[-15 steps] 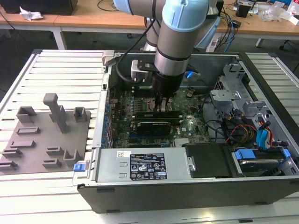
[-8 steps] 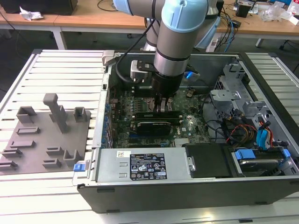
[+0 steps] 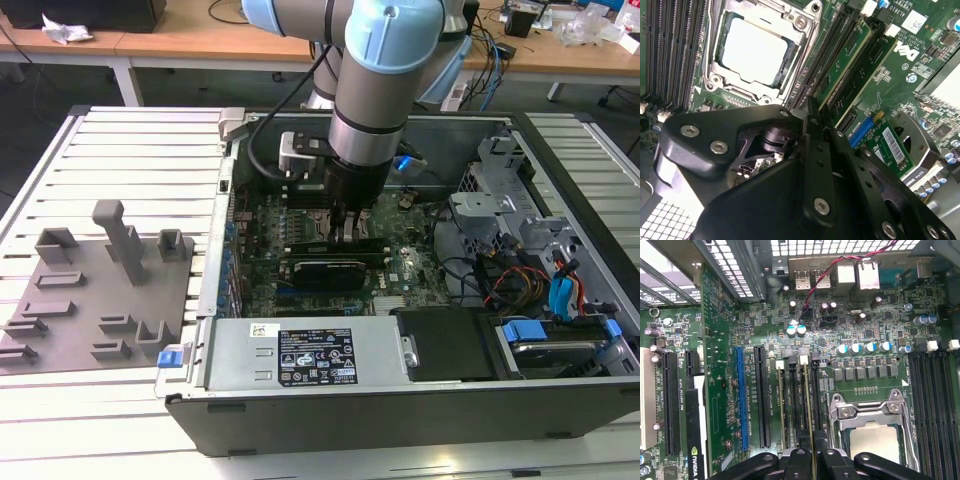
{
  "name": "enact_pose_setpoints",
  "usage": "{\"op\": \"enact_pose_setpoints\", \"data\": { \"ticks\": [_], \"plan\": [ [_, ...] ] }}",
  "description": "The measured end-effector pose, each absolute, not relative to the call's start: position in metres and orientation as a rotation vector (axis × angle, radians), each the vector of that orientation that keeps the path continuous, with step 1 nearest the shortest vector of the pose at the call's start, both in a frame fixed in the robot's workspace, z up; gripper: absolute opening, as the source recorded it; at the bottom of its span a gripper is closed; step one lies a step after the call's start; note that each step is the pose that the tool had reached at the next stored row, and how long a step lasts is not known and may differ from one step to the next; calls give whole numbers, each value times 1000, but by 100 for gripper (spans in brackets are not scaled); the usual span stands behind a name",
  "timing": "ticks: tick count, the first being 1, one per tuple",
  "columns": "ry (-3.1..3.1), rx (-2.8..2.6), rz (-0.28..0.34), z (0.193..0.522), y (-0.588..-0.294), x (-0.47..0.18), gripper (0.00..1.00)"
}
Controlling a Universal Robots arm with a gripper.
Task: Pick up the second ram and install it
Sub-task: 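Insert the second ram into the second slot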
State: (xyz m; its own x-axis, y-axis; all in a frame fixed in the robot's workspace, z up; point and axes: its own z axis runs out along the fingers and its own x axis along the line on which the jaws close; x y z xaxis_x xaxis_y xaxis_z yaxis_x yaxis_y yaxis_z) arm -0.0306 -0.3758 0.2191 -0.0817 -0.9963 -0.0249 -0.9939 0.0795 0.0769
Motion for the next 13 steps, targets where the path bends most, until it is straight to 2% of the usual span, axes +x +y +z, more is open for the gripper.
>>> {"op": "enact_pose_setpoints", "data": {
  "ticks": [13],
  "plan": [
    [-2266, 2122, -114, 218, -377, -31, 14]
  ]
}}
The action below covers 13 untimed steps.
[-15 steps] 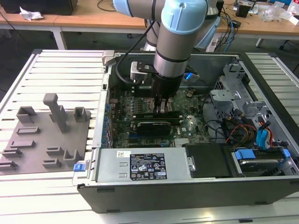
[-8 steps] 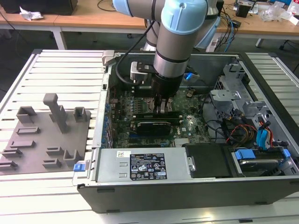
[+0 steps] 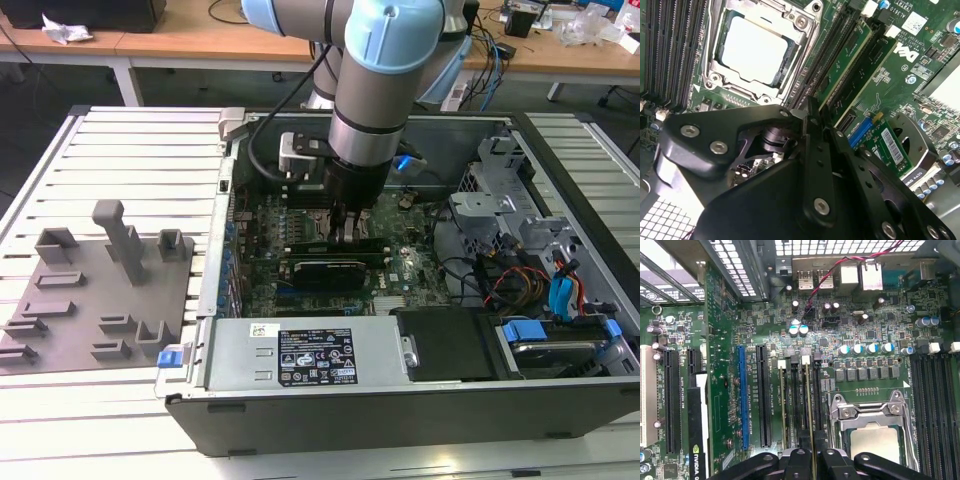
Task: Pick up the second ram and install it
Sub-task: 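Insert the second ram into the second slot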
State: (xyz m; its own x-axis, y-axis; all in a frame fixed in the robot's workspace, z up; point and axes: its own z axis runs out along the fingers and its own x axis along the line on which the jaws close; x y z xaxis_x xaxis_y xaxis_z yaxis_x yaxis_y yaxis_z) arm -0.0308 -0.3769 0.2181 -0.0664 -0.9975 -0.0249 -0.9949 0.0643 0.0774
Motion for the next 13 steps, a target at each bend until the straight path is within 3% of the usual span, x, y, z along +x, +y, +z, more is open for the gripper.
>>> {"op": "enact_pose_setpoints", "data": {
  "ticks": [13],
  "plan": [
    [-2267, 2123, -113, 222, -377, -31, 14]
  ]
}}
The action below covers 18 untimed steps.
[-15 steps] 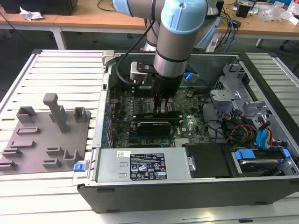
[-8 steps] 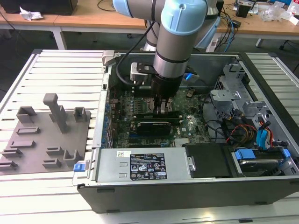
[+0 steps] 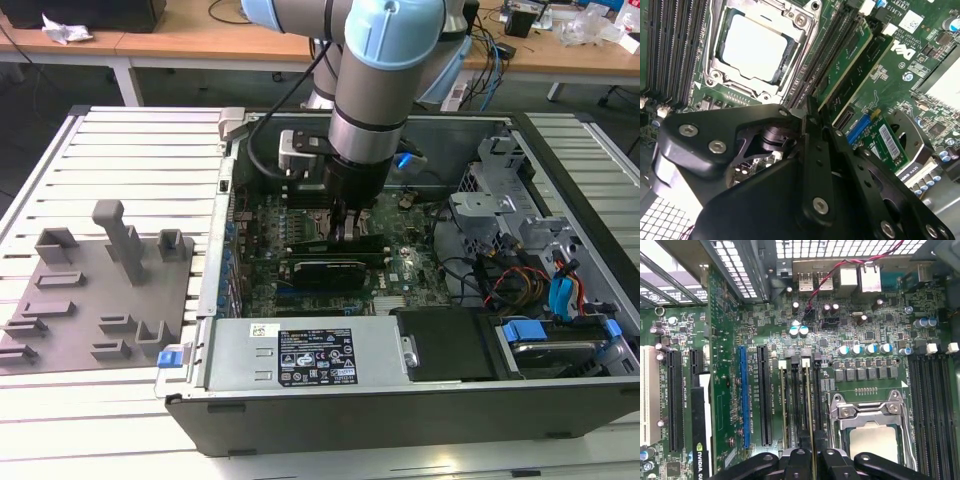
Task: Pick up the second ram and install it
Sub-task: 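Insert the second ram into the second slot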
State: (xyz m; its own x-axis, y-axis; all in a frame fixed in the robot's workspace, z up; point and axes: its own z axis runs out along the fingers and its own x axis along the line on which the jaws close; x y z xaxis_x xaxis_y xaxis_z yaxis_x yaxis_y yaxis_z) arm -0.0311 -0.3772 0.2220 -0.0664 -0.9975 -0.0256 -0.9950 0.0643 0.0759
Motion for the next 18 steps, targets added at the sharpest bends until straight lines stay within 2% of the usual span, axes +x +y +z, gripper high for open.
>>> {"op": "enact_pose_setpoints", "data": {
  "ticks": [18],
  "plan": [
    [-2268, 2123, -114, 215, -377, -33, 15]
  ]
}}
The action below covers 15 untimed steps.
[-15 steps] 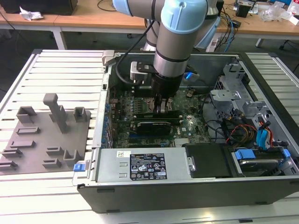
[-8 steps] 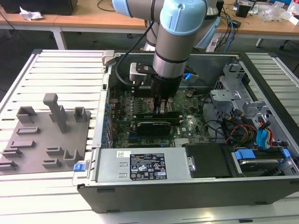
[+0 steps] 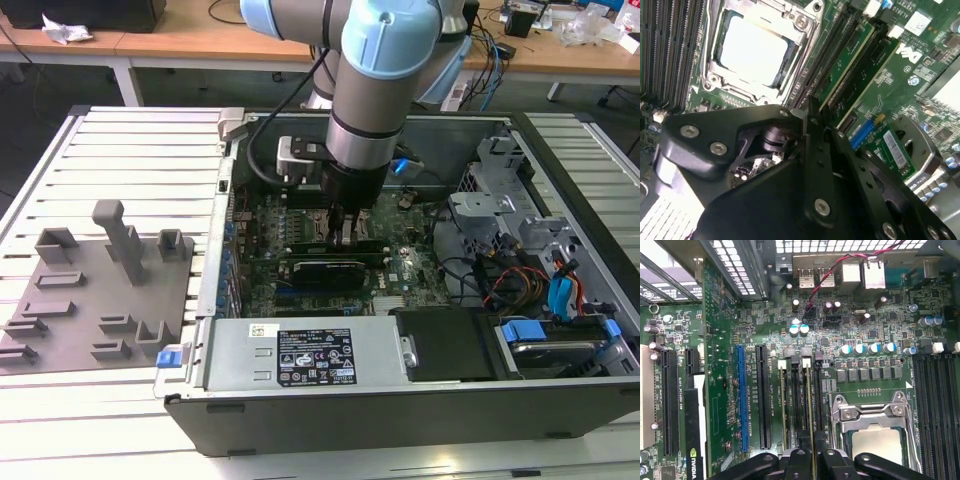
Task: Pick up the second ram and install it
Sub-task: 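Insert the second ram into the second slot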
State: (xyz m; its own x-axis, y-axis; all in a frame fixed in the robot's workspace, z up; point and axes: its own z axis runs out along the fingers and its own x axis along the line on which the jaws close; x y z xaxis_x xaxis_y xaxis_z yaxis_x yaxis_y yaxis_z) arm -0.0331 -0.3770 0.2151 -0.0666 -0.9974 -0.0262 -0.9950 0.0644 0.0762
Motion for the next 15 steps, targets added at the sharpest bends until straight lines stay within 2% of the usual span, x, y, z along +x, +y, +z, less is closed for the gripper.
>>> {"op": "enact_pose_setpoints", "data": {
  "ticks": [1, 8, 9, 15],
  "plan": [
    [-2267, 2124, -114, 215, -377, -33, 22],
    [-2266, 2123, -112, 261, -375, -33, 22],
    [-2266, 2123, -112, 264, -374, -33, 13],
    [-2266, 2123, -111, 273, -374, -33, 11]
  ]
}}
